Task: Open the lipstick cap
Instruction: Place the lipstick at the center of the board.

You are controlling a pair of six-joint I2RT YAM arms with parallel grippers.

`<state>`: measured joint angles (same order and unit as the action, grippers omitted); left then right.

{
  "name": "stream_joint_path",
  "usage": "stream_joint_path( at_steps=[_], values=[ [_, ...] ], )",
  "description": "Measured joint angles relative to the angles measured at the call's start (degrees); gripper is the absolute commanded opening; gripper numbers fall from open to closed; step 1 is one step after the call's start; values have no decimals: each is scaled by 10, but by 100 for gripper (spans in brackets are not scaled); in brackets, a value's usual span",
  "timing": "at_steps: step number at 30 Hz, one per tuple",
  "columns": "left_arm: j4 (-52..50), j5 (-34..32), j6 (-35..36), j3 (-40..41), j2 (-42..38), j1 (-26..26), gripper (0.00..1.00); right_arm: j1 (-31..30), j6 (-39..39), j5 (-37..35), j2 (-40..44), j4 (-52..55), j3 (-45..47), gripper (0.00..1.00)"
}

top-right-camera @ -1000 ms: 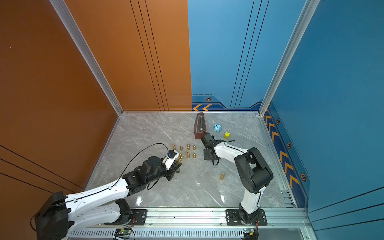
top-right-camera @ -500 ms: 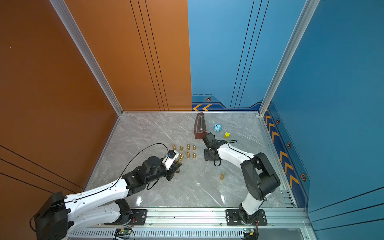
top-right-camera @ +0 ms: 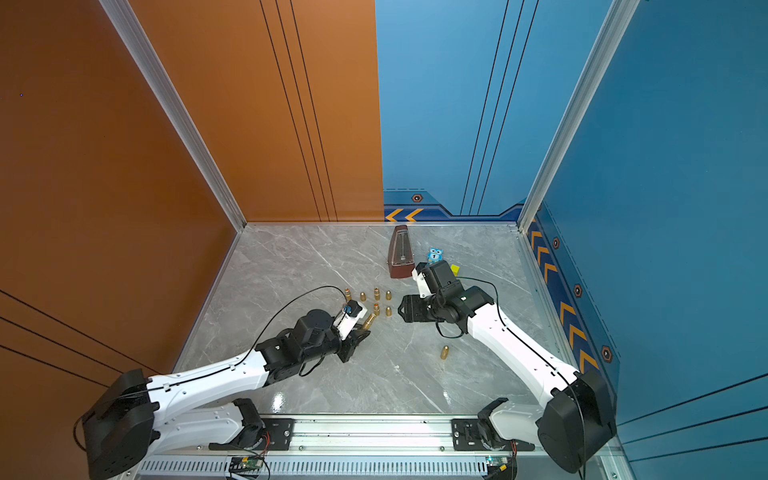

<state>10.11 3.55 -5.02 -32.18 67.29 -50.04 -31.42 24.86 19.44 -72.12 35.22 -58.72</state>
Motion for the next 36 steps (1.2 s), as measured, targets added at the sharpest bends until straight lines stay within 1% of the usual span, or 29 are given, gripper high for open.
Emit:
stream_joint_path(
  at_steps=[6,11,22,31,36],
  values=[
    [0,1,0,-18,17,-13,0,-40,11,81,3,-9,1,68],
    [0,2,0,-23,19,-21,0,-63,31,109,-7,-39,2,66],
    [0,2,7,-24,19,-26,0,-70,67,125,-46,-91,16,47],
    [1,3,9,-24,19,-33,0,-70,78,134,-54,-120,27,33],
    [0,4,11,-24,19,-33,0,-73,82,138,-55,-134,31,22]
  ],
)
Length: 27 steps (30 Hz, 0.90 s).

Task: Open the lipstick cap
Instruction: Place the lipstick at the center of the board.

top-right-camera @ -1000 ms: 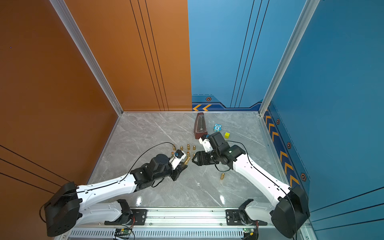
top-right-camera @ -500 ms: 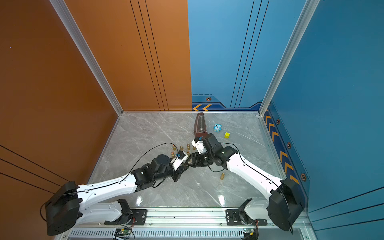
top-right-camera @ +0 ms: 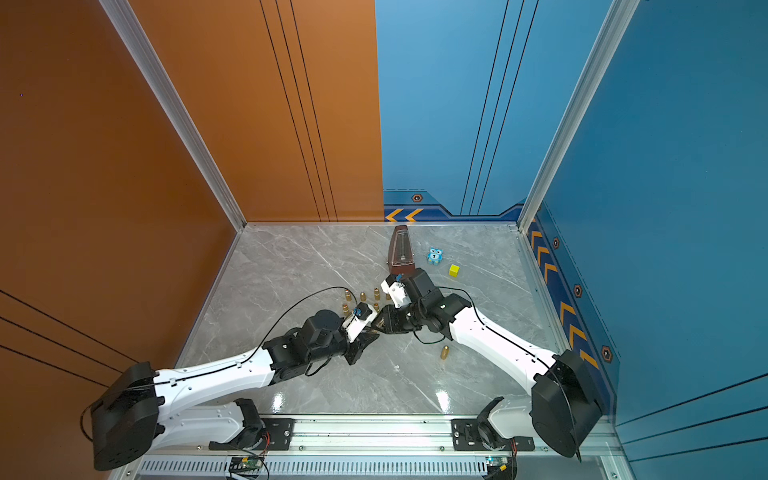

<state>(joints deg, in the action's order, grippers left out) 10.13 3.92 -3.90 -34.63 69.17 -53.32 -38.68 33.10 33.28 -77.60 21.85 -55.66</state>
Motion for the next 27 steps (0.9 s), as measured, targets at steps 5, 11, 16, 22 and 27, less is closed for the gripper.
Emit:
stream_joint_path(
  at_steps=[5,11,16,22,27],
  values=[
    [0,0,0,0,0,0,0,-1,2,7,0,-5,2,17],
    [0,0,0,0,1,0,4,-1,1,4,0,-5,2,17],
    [3,-10,-2,0,-1,-1,49,-6,-16,-38,4,14,-7,17],
    [10,-27,-6,5,-17,-1,77,0,-38,-144,4,61,-25,18],
    [10,-42,-14,22,-32,3,97,1,-50,-238,0,76,-30,18]
  ],
)
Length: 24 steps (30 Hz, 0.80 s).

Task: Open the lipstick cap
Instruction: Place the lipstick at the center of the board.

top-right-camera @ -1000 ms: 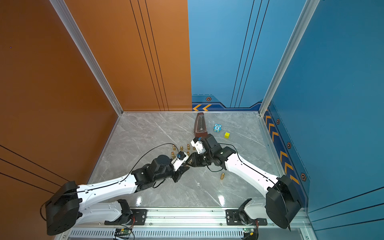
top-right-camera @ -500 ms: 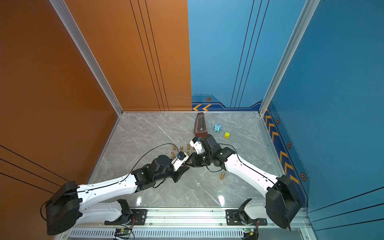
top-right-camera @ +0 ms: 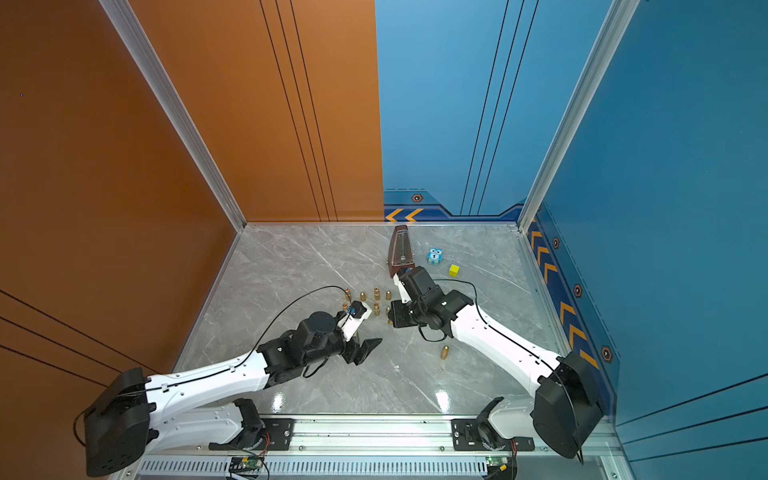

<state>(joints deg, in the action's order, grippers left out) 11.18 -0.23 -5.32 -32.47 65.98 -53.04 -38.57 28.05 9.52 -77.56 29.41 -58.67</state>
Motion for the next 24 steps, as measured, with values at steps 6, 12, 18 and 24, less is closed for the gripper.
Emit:
stream_joint_path(
  at_steps=[6,12,18,24],
  values=[
    [0,-21,-10,8,-4,11,99,0,-7,-108,-26,0,0,18],
    [0,-35,-24,8,-3,29,99,0,-9,-174,-69,-30,0,17],
    [0,-41,-36,8,-3,43,99,3,-13,-212,-116,-86,15,17],
    [0,-43,-46,12,-3,59,99,17,-13,-222,-153,-139,33,17]
  ],
)
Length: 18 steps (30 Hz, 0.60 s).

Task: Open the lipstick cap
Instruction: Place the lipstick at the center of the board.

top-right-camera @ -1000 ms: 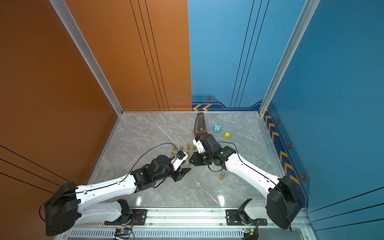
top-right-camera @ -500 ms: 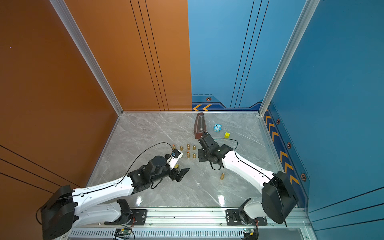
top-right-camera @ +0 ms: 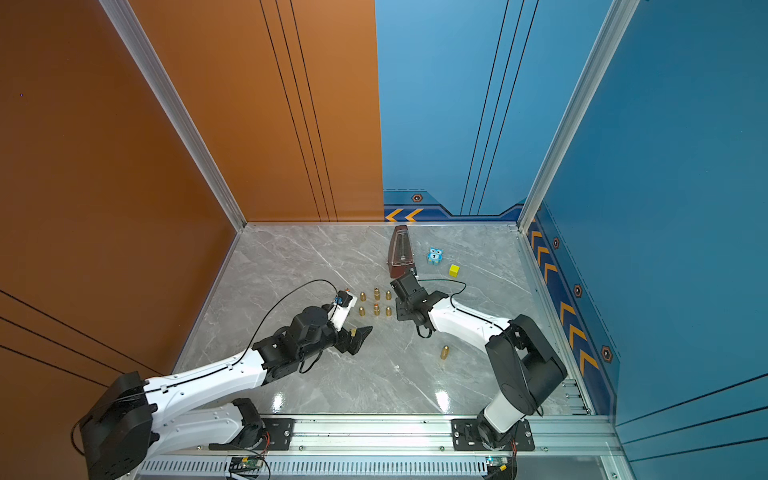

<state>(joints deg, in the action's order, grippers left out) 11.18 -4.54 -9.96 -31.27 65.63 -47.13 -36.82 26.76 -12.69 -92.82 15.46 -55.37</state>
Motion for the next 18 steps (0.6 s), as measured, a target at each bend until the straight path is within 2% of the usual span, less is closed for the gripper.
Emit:
stream_joint_path(
  at_steps=[18],
  values=[
    [0,0,-5,1,12,11,99,11,-4,6,-56,-76,12,17]
  ],
)
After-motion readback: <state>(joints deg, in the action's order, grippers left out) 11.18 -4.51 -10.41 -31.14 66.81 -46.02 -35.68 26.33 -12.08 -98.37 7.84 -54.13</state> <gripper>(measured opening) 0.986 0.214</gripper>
